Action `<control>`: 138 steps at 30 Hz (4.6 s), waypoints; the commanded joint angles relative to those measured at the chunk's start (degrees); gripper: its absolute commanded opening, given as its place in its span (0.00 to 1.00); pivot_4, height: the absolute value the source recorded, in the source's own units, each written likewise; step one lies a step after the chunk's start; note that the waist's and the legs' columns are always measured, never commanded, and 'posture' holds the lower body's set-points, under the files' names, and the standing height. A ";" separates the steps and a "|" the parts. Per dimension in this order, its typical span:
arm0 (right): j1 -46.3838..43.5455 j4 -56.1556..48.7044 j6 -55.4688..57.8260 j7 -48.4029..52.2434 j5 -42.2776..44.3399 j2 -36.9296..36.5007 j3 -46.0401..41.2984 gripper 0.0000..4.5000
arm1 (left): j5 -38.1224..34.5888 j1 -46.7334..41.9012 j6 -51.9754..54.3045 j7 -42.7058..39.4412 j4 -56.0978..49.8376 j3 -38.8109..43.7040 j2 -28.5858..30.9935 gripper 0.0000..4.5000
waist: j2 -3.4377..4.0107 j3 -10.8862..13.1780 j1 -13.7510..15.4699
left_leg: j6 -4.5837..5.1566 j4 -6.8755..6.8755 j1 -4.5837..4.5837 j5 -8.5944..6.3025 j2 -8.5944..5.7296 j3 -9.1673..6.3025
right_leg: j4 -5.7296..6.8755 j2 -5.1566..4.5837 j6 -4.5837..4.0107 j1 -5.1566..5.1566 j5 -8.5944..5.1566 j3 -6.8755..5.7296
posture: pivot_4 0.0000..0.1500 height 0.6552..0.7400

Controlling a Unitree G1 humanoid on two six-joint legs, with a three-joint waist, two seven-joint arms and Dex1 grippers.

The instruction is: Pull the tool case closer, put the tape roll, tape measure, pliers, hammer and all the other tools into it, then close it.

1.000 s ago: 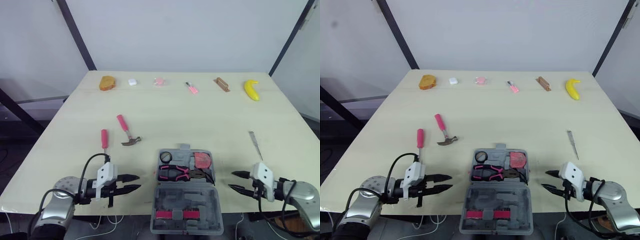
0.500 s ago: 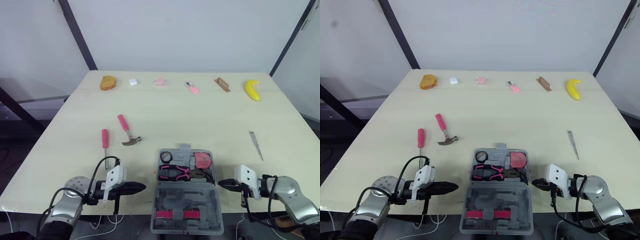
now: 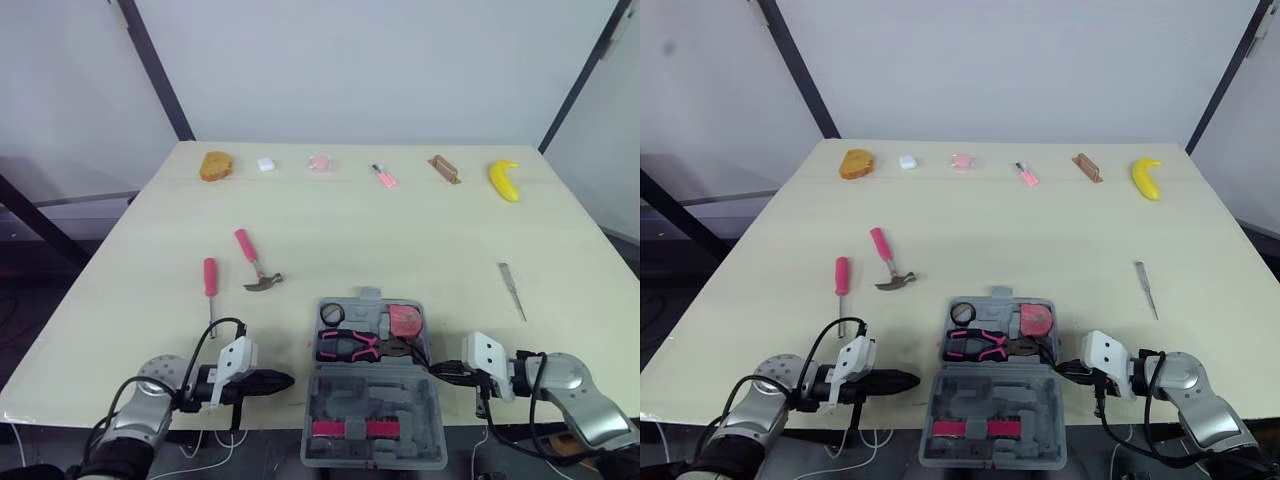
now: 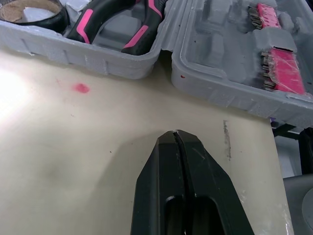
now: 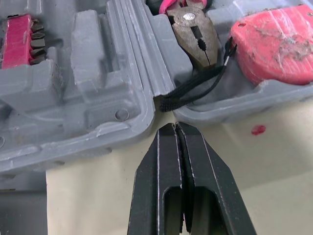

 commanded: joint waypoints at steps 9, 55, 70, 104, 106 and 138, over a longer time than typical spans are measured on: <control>-0.64 -1.37 -0.23 -0.22 0.15 0.63 0.30 0.01 | 1.91 -3.14 0.92 1.54 -1.96 -3.27 -2.20 0.00 | 0.00 0.00 -0.04 | 0.00 0.05 0.00 0.00 0.00 -0.03 | 0.10 0.02 0.00 -0.01 0.00 0.00 | 1.00 1.00; -8.09 5.52 -2.56 -6.09 -1.73 4.71 -1.34 0.01 | 6.70 -14.90 2.75 8.14 4.56 -4.60 -7.25 0.00 | 0.00 0.01 -0.07 | 0.00 0.10 -0.02 0.00 -0.01 -0.03 | 0.14 0.03 0.00 -0.02 0.00 0.01 | 1.00 1.00; -9.48 7.01 -2.30 -8.02 -2.38 6.06 -1.28 0.01 | 8.82 -18.90 0.57 8.30 9.77 -5.04 -10.22 0.00 | 0.00 0.00 -0.02 | 0.00 0.11 -0.02 0.01 -0.02 -0.03 | 0.15 0.03 0.01 -0.02 0.00 0.01 | 1.00 1.00; -9.52 8.36 -3.56 -10.33 -3.80 7.54 -1.81 0.01 | 10.63 -22.26 -2.58 9.01 17.08 -4.23 -10.80 0.00 | 0.00 0.00 -0.08 | 0.00 0.13 -0.03 0.01 -0.02 -0.05 | 0.19 0.03 0.01 -0.01 0.01 0.00 | 1.00 1.00; -9.72 8.64 -3.78 -10.58 -3.90 7.63 -1.96 0.01 | 10.61 -22.34 -2.64 9.20 17.27 -4.11 -10.80 0.00 | 0.00 0.00 -0.10 | 0.00 0.13 -0.02 0.01 -0.02 -0.05 | 0.19 0.03 0.01 -0.01 0.01 0.00 | 1.00 1.00; -10.32 9.83 -4.84 -10.78 -4.67 8.02 -1.91 0.01 | 11.38 -22.89 -3.39 10.97 18.81 -3.88 -11.38 0.00 | 0.00 0.00 -0.03 | 0.00 0.14 -0.02 0.01 -0.03 -0.05 | 0.22 0.03 0.01 -0.01 0.01 0.00 | 1.00 1.00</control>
